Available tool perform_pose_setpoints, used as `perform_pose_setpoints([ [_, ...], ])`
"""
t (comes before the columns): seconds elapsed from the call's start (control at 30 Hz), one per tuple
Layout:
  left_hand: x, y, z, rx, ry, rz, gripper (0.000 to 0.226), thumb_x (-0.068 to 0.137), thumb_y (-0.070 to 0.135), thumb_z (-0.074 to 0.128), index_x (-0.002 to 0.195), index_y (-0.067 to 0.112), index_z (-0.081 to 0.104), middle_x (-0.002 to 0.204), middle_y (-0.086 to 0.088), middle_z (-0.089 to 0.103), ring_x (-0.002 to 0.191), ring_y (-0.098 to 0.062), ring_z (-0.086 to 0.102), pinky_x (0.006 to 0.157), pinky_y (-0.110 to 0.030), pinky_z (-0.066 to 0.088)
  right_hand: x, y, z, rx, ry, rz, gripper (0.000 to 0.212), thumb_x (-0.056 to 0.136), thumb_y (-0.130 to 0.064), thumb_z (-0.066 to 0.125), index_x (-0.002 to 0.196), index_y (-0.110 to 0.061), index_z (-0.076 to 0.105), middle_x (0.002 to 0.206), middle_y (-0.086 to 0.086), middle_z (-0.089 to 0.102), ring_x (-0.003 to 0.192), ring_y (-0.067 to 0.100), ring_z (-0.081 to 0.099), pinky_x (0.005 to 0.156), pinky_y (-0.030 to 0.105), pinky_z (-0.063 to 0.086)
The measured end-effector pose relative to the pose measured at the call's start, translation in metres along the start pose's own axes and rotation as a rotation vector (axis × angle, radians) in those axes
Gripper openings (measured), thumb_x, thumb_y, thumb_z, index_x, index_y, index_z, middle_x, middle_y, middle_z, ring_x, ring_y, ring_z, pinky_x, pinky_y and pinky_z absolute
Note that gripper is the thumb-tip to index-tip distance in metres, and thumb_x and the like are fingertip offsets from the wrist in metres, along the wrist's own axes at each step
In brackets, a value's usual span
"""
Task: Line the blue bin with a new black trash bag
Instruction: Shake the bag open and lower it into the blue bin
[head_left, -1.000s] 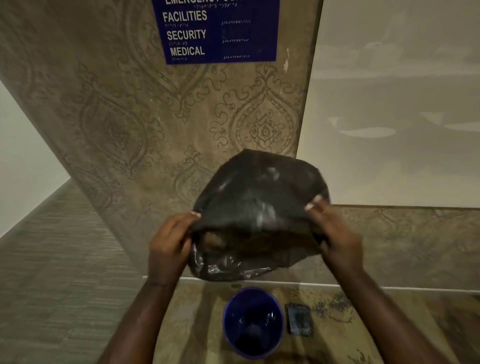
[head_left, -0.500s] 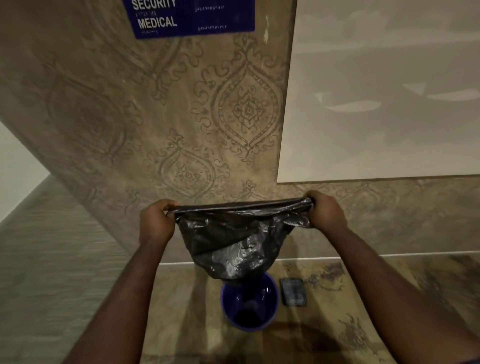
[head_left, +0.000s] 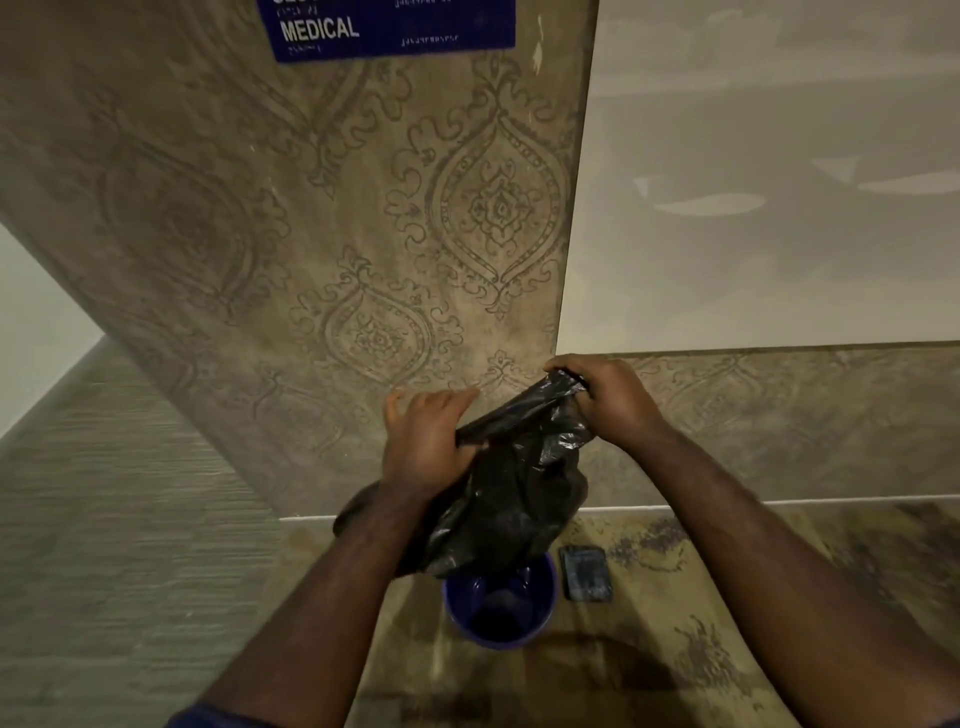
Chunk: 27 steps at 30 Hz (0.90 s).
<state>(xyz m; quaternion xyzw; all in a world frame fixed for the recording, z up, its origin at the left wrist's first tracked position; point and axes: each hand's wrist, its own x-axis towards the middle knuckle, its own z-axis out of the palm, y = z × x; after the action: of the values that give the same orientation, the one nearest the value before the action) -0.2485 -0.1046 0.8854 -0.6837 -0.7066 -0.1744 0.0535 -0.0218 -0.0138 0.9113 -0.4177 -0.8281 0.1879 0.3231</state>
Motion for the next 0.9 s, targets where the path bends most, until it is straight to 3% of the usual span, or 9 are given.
perform_pose_setpoints([
  [0.03, 0.005, 0.003, 0.000, -0.076, 0.030, 0.013, 0.036, 0.076, 0.047, 0.056, 0.108, 0.033, 0.066, 0.097, 0.010, 0.071, 0.096, -0.015, 0.065, 0.099, -0.040, 0.029, -0.002, -0.001, -0.003, -0.046, -0.008, -0.017, 0.036, 0.078, -0.015, 0.060, 0.112, -0.022, 0.071, 0.104, 0.000, 0.076, 0.095, 0.017, 0.069, 0.083, 0.030, 0.053],
  [0.1, 0.012, 0.005, 0.000, -0.230, 0.076, 0.012, 0.021, 0.077, 0.028, 0.058, 0.093, 0.028, 0.072, 0.083, 0.007, 0.073, 0.078, -0.015, 0.068, 0.082, -0.029, 0.042, -0.007, 0.004, -0.011, -0.186, -0.002, -0.059, 0.033, 0.078, -0.021, 0.063, 0.109, -0.028, 0.069, 0.102, -0.003, 0.075, 0.092, 0.018, 0.069, 0.074, 0.029, 0.051],
  [0.23, 0.018, 0.002, -0.004, -0.348, 0.145, -0.011, 0.020, 0.076, 0.018, 0.063, 0.093, 0.025, 0.072, 0.086, 0.004, 0.072, 0.077, -0.014, 0.064, 0.065, -0.022, 0.046, -0.019, 0.023, -0.027, -0.466, -0.068, 0.028, 0.040, 0.075, -0.037, 0.064, 0.114, -0.025, 0.064, 0.102, 0.000, 0.073, 0.089, 0.026, 0.069, 0.067, 0.032, 0.052],
  [0.37, 0.021, -0.001, -0.005, -0.357, 0.123, -0.008, 0.020, 0.076, 0.007, 0.064, 0.090, 0.019, 0.073, 0.082, 0.001, 0.070, 0.076, -0.014, 0.064, 0.065, -0.020, 0.040, -0.030, 0.041, -0.026, -0.649, -0.163, 0.365, 0.031, 0.076, -0.021, 0.072, 0.106, -0.015, 0.065, 0.100, 0.009, 0.071, 0.089, 0.031, 0.068, 0.070, 0.036, 0.057],
  [0.43, 0.019, -0.005, -0.006, -0.364, 0.107, -0.060, 0.018, 0.077, 0.007, 0.063, 0.087, 0.020, 0.072, 0.079, 0.003, 0.069, 0.073, -0.012, 0.063, 0.062, -0.022, 0.043, -0.036, 0.048, -0.024, -0.684, -0.211, 0.531, 0.023, 0.078, -0.020, 0.069, 0.100, -0.015, 0.065, 0.100, 0.010, 0.069, 0.089, 0.030, 0.067, 0.069, 0.035, 0.052],
  [0.57, 0.016, -0.019, -0.010, -0.381, 0.047, -0.146, 0.021, 0.076, 0.009, 0.060, 0.086, 0.021, 0.075, 0.077, 0.002, 0.071, 0.071, -0.011, 0.064, 0.062, -0.023, 0.046, -0.047, 0.061, -0.020, -0.641, -0.278, 0.747, 0.027, 0.077, -0.021, 0.070, 0.102, -0.012, 0.065, 0.106, 0.011, 0.067, 0.096, 0.030, 0.067, 0.074, 0.036, 0.052],
  [0.73, 0.006, -0.038, -0.015, -0.328, 0.019, -0.202, 0.025, 0.077, 0.013, 0.059, 0.092, 0.025, 0.076, 0.080, 0.004, 0.074, 0.072, -0.009, 0.065, 0.061, -0.018, 0.046, -0.053, 0.065, -0.013, -0.495, -0.274, 0.901, 0.040, 0.072, -0.025, 0.078, 0.105, -0.008, 0.064, 0.108, 0.013, 0.066, 0.096, 0.030, 0.066, 0.070, 0.035, 0.050],
  [0.8, 0.002, -0.046, -0.016, -0.275, -0.077, -0.242, 0.028, 0.084, 0.018, 0.057, 0.104, 0.027, 0.074, 0.095, -0.001, 0.075, 0.086, -0.017, 0.069, 0.074, -0.026, 0.053, -0.051, 0.064, -0.009, -0.410, -0.270, 0.914, 0.038, 0.073, -0.022, 0.079, 0.103, -0.004, 0.065, 0.108, 0.016, 0.066, 0.097, 0.033, 0.066, 0.072, 0.035, 0.051],
  [0.9, 0.001, -0.057, -0.019, -0.206, -0.120, -0.266, 0.033, 0.092, 0.020, 0.053, 0.121, 0.020, 0.068, 0.113, -0.012, 0.069, 0.102, -0.028, 0.065, 0.088, -0.034, 0.051, -0.046, 0.062, -0.005, -0.351, -0.340, 0.895, 0.027, 0.077, -0.016, 0.075, 0.098, 0.000, 0.069, 0.107, 0.019, 0.068, 0.098, 0.034, 0.066, 0.071, 0.030, 0.047],
])
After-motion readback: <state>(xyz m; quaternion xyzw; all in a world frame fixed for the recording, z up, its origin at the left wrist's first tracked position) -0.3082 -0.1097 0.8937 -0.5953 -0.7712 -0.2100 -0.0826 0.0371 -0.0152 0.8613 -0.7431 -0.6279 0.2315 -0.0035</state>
